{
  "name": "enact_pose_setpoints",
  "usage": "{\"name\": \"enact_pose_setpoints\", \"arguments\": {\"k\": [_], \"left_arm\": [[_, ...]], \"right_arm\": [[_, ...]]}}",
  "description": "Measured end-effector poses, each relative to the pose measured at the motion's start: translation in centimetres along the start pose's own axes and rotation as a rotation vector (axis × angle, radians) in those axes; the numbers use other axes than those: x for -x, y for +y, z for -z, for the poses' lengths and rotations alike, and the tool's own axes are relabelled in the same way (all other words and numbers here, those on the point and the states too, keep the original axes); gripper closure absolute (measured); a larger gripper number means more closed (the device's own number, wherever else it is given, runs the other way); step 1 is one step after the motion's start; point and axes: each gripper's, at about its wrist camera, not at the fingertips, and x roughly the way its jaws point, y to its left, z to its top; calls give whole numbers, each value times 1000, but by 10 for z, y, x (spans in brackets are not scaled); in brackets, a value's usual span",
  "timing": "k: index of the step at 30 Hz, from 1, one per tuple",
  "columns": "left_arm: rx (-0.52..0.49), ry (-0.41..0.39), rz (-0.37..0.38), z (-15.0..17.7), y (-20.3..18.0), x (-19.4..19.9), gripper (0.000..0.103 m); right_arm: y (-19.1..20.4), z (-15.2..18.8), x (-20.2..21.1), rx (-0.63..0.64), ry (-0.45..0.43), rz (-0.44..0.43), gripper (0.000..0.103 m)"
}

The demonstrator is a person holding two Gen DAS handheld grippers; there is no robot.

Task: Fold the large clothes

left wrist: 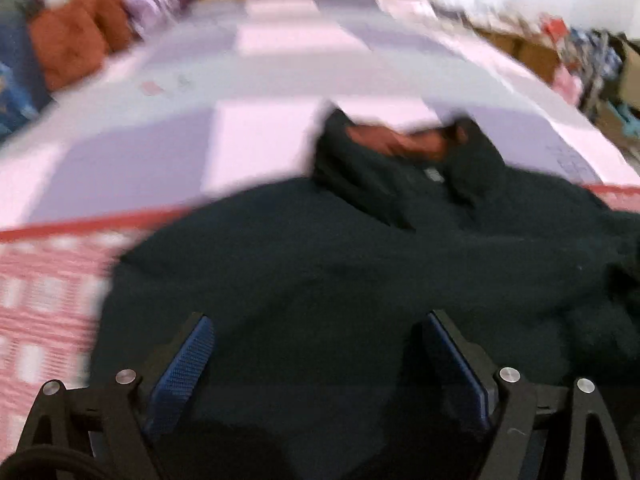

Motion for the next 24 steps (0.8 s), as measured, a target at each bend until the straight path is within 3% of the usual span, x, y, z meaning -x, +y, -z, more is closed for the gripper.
{"name": "enact_pose_setpoints", "arguments": {"k": [1, 3, 5, 8, 10, 12, 15, 17, 19, 21, 24], "left_arm": [[19, 43, 1, 2, -1, -16, 13], [55, 42, 9, 8, 9, -27, 6], [73, 41, 4, 11, 23, -28, 6], [83, 25, -42, 17, 52, -24, 5], [112, 36, -91, 21, 75, -26, 6], [105, 39, -114, 25, 83, -28, 5], [134, 48, -171, 27, 96, -30, 1], [201, 85, -181, 28, 111, -31, 0], [197, 86, -189, 26, 112, -26, 1], [110, 39, -207, 22, 97, -10, 1], [53, -66, -128, 24, 68, 28, 0]], "right_arm": [[14, -6, -13, 17, 52, -23, 0], [27, -5, -43, 21, 159, -63, 0], [20, 8, -70, 57, 228, -37, 0], [-40, 19, -82, -47, 217, 12, 0], [-78, 27, -87, -93, 239, 182, 0], [-125, 40, -95, -241, 281, 61, 1], [-117, 41, -90, -100, 246, 114, 0], [-115, 45, -91, -112, 241, 117, 0], [-117, 48, -87, -125, 236, 119, 0], [-109, 44, -72, -67, 196, 177, 0], [-91, 32, -33, 23, 68, 220, 0]]}}
